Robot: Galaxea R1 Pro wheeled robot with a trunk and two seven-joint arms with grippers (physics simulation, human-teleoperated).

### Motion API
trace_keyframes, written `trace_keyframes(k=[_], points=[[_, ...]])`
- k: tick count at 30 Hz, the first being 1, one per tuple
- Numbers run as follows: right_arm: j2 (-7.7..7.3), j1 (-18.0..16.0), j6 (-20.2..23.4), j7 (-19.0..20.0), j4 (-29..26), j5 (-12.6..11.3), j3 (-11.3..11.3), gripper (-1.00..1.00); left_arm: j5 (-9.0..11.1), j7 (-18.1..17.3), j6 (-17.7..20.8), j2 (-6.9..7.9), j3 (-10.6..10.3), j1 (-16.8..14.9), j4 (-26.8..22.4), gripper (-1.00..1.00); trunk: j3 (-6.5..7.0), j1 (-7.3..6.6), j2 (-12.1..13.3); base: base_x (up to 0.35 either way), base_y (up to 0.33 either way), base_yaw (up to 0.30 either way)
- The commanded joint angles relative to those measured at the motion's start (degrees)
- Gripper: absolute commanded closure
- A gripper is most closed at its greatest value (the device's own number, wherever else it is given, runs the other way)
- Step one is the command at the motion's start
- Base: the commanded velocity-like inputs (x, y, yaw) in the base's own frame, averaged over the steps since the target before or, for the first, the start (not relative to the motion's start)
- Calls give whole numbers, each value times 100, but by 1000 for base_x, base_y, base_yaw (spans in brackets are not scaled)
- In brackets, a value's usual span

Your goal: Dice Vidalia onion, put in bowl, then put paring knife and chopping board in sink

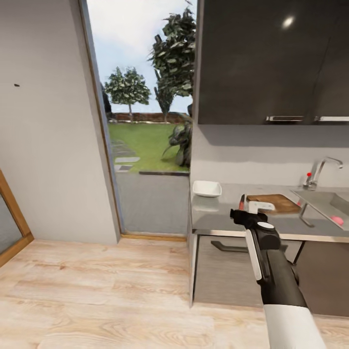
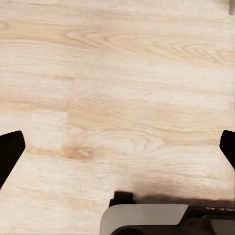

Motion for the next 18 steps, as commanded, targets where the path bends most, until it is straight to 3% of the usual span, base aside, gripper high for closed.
trace_keyframes(k=[1,10,18], points=[[5,-5,34,20,-4,54,-9,-100,12,2,-6,-1,3,2,-9,-100,-7,4,-4,332,-30,0],[5,-5,34,20,6,48,-7,-100,13,2,-6,2,3,2,-7,-100,-7,4,-4,323,-54,0],[5,-5,33,20,144,48,-7,-100,13,3,-6,2,3,2,-6,-100,-7,4,-4,275,-181,0]])
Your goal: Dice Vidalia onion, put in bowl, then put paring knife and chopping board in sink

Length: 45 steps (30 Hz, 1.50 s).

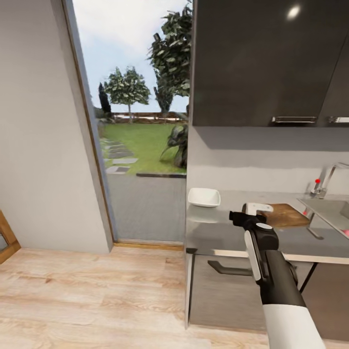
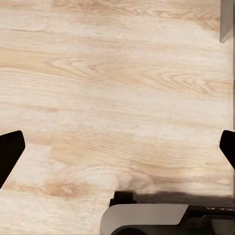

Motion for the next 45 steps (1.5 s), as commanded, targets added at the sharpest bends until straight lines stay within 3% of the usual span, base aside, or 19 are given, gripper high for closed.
trace_keyframes(k=[1,21,25,32,45], points=[[4,-4,35,20,12,52,-5,-100,11,2,-6,-1,5,2,-10,-100,-7,4,-5,242,-188,0],[12,-4,28,20,408,52,6,-100,11,2,-6,-1,5,2,-10,-100,-7,4,-5,60,-29,0],[13,-4,-255,20,583,52,12,-100,11,5,-6,-1,6,2,-10,-100,-7,4,-5,166,133,0],[13,-4,-323,20,639,52,9,-100,11,5,-6,-1,6,2,-10,-100,-7,4,-5,181,33,0],[13,-4,-339,20,861,52,0,-100,11,8,-6,-1,5,2,-10,-100,-7,4,-5,171,-137,0]])
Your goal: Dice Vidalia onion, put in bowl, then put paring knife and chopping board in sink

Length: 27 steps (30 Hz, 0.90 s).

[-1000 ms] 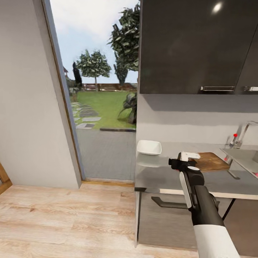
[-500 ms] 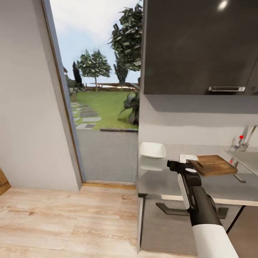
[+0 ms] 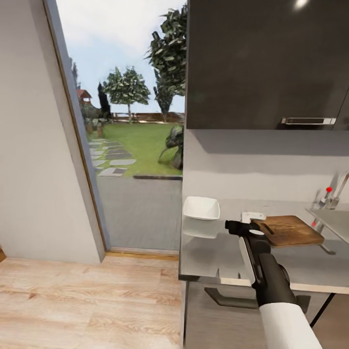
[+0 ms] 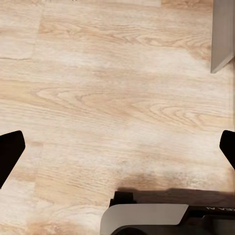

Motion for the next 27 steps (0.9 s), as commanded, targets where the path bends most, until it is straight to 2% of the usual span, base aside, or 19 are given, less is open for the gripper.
trace_keyframes(k=[1,5,10,21,27], points=[[5,-4,34,18,26,53,-8,-100,11,1,-6,0,3,2,-9,-100,-7,2,-5,45,-43,0],[5,-4,-6,21,88,53,-7,-100,11,0,-6,0,3,2,-9,-100,-7,2,-5,22,-21,0],[5,-4,-299,20,419,53,-10,-100,11,-1,-6,0,3,2,-9,-100,-7,2,-5,3,-2,0],[5,-4,-346,26,508,53,-11,-100,11,2,-6,0,3,2,-9,-100,-7,2,-5,0,-2,0],[5,-4,-365,27,513,49,-10,-100,11,1,-6,0,3,2,-9,-100,-7,2,-5,96,-113,0]])
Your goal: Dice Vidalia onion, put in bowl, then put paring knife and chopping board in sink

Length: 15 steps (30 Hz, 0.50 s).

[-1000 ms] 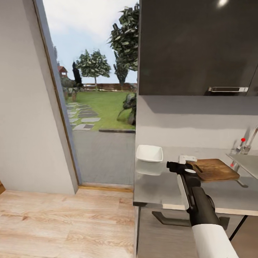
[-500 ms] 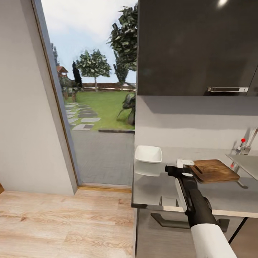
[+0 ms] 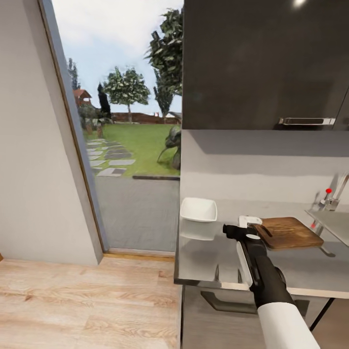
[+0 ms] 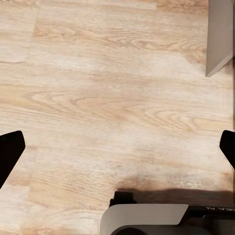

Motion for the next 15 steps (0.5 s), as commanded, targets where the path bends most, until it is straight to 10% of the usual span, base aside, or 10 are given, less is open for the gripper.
trace_keyframes(k=[1,15], points=[[5,-4,2,16,-4,50,-5,-100,11,1,-6,-1,4,2,-10,-100,-7,2,-5,186,-198,0],[5,-4,-349,300,348,55,-22,-100,11,4,-6,-1,4,2,-10,-100,-7,2,-5,87,-93,0]])
